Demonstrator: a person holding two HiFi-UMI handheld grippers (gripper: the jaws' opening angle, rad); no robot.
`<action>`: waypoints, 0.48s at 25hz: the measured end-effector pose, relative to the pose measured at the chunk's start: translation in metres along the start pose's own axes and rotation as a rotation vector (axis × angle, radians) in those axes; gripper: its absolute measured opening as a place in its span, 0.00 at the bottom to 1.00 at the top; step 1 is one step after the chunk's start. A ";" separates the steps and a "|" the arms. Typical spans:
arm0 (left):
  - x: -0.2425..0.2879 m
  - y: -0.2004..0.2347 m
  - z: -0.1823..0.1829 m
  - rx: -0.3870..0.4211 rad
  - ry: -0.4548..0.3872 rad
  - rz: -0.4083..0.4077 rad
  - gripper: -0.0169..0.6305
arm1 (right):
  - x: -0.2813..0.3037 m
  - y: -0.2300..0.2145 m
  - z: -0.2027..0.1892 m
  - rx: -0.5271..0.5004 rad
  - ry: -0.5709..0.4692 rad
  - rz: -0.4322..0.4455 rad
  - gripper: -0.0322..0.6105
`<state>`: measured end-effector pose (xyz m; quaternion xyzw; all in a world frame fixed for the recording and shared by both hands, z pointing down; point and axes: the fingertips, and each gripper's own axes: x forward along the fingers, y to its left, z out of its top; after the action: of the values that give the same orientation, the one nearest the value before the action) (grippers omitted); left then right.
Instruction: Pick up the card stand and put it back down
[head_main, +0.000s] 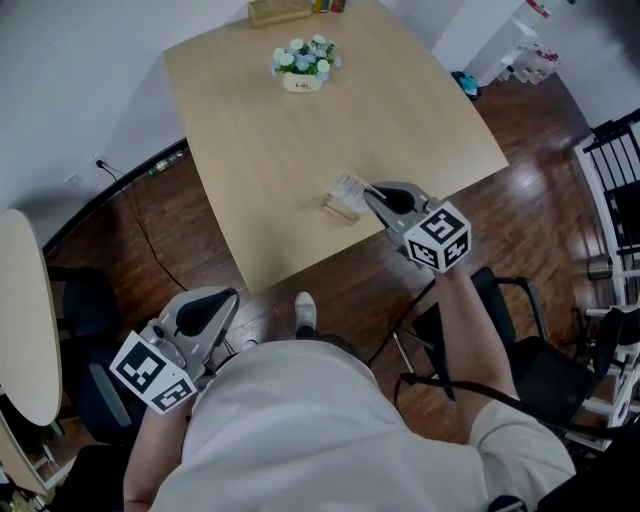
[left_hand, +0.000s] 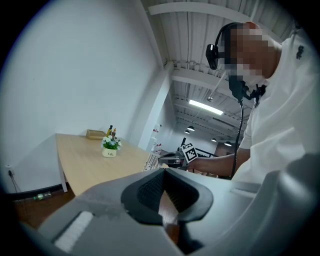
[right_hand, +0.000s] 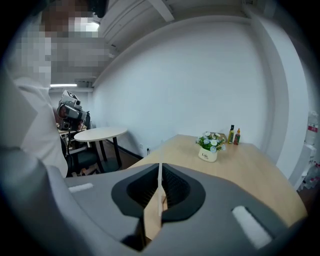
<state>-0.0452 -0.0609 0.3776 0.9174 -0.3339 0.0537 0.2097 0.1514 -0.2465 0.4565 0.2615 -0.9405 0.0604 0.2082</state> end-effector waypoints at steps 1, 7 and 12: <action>-0.005 -0.001 -0.001 0.003 -0.002 -0.007 0.03 | -0.003 0.007 0.003 -0.003 0.002 -0.004 0.08; -0.044 -0.005 -0.009 0.024 -0.022 -0.052 0.03 | -0.016 0.062 0.020 -0.015 0.015 -0.026 0.08; -0.081 -0.009 -0.017 0.026 -0.044 -0.076 0.03 | -0.025 0.119 0.032 -0.023 0.028 -0.033 0.08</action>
<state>-0.1014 0.0000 0.3704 0.9330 -0.3027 0.0301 0.1925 0.0980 -0.1406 0.4164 0.2735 -0.9338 0.0498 0.2251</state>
